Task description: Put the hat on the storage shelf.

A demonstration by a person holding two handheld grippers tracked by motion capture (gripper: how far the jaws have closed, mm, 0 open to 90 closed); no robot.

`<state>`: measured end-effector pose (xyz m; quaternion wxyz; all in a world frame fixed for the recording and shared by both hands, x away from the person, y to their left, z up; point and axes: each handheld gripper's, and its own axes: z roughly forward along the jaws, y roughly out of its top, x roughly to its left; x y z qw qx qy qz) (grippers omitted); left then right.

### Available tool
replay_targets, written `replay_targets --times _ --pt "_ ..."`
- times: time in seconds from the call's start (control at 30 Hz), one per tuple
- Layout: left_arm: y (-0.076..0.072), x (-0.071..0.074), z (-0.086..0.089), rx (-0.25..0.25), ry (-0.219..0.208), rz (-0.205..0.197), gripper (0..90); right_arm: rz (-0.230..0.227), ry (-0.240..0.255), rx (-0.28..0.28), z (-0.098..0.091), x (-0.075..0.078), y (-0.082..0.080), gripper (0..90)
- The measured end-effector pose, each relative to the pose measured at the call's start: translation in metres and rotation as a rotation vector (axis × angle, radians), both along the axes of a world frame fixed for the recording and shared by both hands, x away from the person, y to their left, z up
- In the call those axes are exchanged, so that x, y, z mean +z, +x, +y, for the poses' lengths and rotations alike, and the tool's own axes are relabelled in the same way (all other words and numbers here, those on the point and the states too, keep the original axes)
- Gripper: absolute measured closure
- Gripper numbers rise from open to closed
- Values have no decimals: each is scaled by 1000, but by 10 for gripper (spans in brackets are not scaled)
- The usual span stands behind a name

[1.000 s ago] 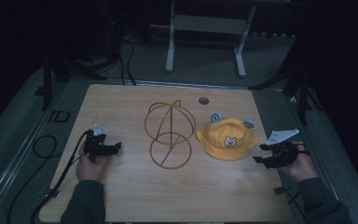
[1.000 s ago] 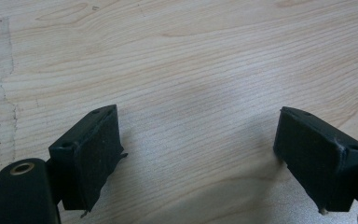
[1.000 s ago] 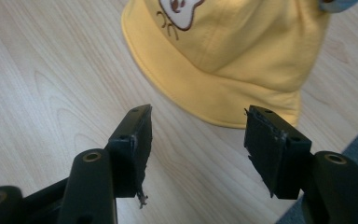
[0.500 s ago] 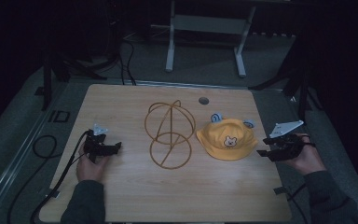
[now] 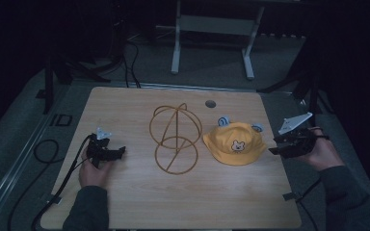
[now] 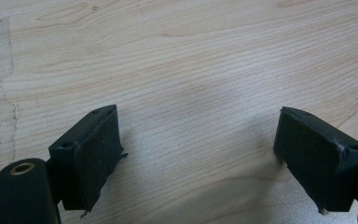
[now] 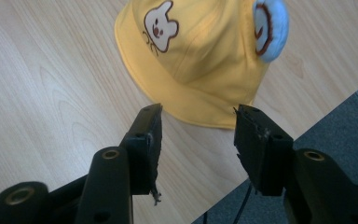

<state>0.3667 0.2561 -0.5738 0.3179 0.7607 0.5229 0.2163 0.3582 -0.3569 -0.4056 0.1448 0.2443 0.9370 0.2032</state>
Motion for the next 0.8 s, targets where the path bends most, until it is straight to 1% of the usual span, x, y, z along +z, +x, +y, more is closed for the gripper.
replay_targets --times 0.07,0.1,0.17,0.33,0.4,0.47,0.67,0.8 --pt "0 0 0 0 0 0 146 4 -9 -1 3 4 1 539" --pt "0 0 0 0 0 0 146 5 -14 9 4 5 3 557" --pt "0 0 0 0 0 0 146 24 -19 16 8 10 6 579" --pt "0 0 0 0 0 0 146 22 -33 25 13 16 9 590" --pt "0 0 0 0 0 1 146 23 -57 27 17 19 10 592" --pt "0 0 0 0 -1 0 146 20 -63 29 19 20 11 592" --pt "0 0 0 0 0 0 146 18 -57 19 24 28 19 608" --pt "0 0 0 0 0 0 146 21 -67 21 28 30 23 614"
